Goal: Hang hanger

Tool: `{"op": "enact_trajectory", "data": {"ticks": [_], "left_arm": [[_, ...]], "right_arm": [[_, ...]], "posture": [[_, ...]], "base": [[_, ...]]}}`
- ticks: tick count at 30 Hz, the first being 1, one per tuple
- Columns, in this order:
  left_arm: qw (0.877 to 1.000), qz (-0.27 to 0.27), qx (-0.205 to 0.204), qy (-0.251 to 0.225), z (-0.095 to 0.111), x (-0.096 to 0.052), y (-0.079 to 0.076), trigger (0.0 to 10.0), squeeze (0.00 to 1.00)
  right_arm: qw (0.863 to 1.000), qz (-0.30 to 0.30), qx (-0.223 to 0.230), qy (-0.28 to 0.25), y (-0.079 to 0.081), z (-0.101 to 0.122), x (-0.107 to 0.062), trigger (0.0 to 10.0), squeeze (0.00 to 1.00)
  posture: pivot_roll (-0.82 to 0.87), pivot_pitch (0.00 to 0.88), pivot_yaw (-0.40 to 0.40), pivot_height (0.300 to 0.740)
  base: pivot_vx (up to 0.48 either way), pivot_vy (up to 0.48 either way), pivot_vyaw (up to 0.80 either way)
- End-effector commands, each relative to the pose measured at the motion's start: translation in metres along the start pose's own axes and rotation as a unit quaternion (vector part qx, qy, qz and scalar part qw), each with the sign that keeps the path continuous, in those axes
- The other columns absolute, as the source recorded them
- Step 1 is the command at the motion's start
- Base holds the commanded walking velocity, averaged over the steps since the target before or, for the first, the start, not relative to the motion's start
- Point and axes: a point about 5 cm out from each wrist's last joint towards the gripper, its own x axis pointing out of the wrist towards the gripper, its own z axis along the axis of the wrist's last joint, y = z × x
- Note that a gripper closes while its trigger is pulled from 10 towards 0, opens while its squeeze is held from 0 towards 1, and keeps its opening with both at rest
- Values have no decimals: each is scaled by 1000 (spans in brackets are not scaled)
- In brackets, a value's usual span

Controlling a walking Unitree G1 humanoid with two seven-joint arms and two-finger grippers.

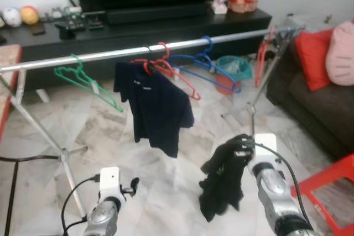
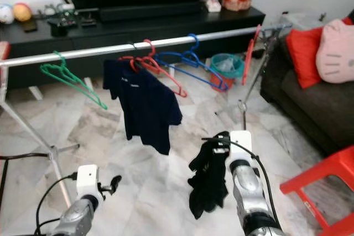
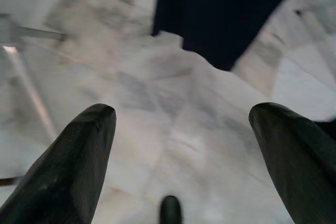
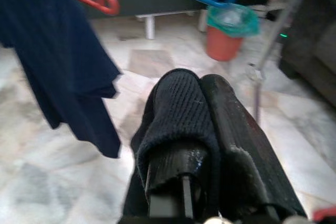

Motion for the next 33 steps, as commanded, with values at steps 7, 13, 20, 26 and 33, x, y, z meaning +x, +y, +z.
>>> {"op": "enact_trajectory", "data": {"ticks": [7,13,20,26,33], "left_arm": [[1000,6,5,6,-1,0,4,10000,0],[1000,1,15,3,2,1,5,10000,0],[1000,-2,18,6,1,0,5,10000,0],[1000,-17,24,-1,3,1,2,10000,0],[998,-40,42,-40,18,4,0,10000,0]], "right_arm": [[1000,-4,16,-7,6,1,1,10000,0],[1000,-9,23,-7,6,0,0,10000,0],[1000,-12,25,-6,6,0,0,10000,0],[1000,-12,27,-3,7,-2,0,10000,0],[999,-15,29,0,8,-3,0,10000,0]], "posture": [[-80,0,11,740],[-84,0,28,740],[-77,11,29,740],[-73,20,25,740],[-67,23,26,740]], "base": [[0,-337,467],[0,-335,0],[0,-340,0],[0,-212,0],[0,0,0]]}}
